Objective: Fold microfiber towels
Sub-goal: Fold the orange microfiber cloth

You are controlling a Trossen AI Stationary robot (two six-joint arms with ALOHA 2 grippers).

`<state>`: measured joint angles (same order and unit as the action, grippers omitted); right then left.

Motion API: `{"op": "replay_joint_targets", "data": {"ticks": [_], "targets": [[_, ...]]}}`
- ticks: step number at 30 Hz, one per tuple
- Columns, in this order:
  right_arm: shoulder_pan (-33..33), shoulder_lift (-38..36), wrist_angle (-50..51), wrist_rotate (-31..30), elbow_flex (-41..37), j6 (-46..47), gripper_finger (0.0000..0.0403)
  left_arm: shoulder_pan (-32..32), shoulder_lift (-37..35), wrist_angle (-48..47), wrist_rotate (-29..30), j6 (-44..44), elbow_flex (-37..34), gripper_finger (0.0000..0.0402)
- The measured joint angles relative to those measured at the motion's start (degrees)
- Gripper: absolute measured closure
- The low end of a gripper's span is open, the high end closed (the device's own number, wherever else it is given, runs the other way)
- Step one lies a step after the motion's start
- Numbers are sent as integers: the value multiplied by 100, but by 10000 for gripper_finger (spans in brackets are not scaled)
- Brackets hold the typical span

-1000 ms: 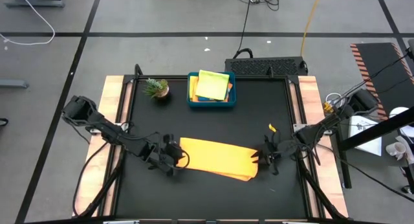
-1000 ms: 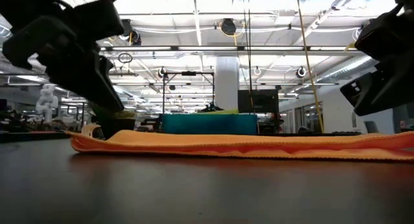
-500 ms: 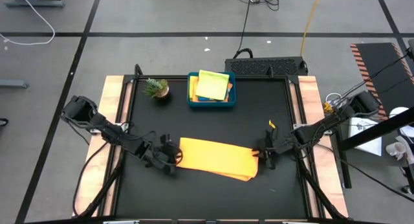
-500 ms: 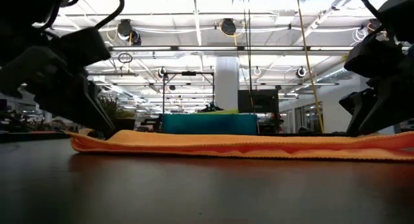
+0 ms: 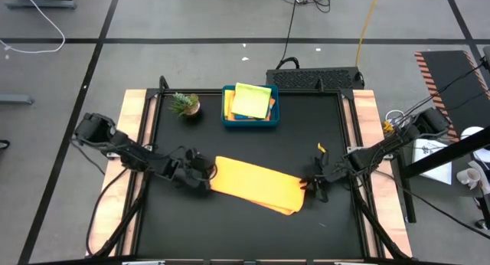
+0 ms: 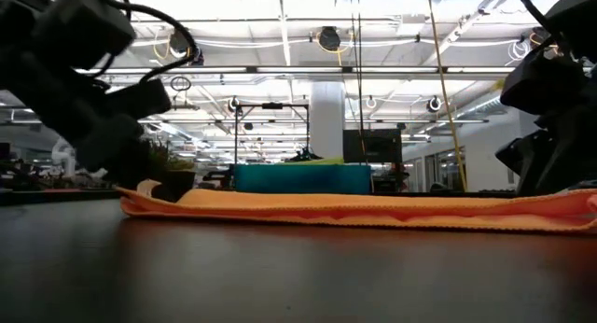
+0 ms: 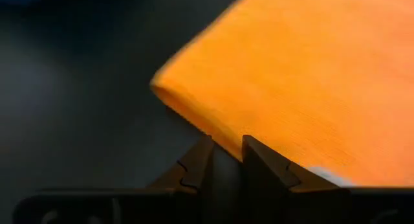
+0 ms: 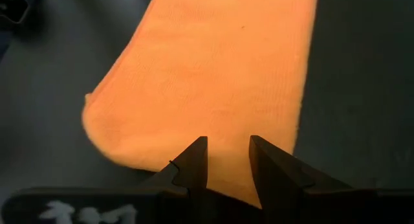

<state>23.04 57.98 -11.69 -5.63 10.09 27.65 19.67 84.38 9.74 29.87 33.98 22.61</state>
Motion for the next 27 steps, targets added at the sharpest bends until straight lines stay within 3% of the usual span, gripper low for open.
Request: {"op": "replay_joint_targets", "data": {"ticks": [9, 14, 20, 23, 27], "targets": [[190, 0, -9, 287, 0, 173, 298, -965, -1, -61, 911, -74, 36, 314], [352, 0, -176, 595, 0, 295, 298, -959, -242, 246, 173, -310, 305, 314], [407, 0, -222, 483, -2, 80, 298, -265, -212, 806, 8, -677, 581, 314], [405, 0, -237, 261, -2, -101, 298, 10, -103, 572, -121, -210, 590, 314], [404, 0, -269, 93, -2, -301, 298, 251, 135, 286, -769, 524, 590, 314]]}}
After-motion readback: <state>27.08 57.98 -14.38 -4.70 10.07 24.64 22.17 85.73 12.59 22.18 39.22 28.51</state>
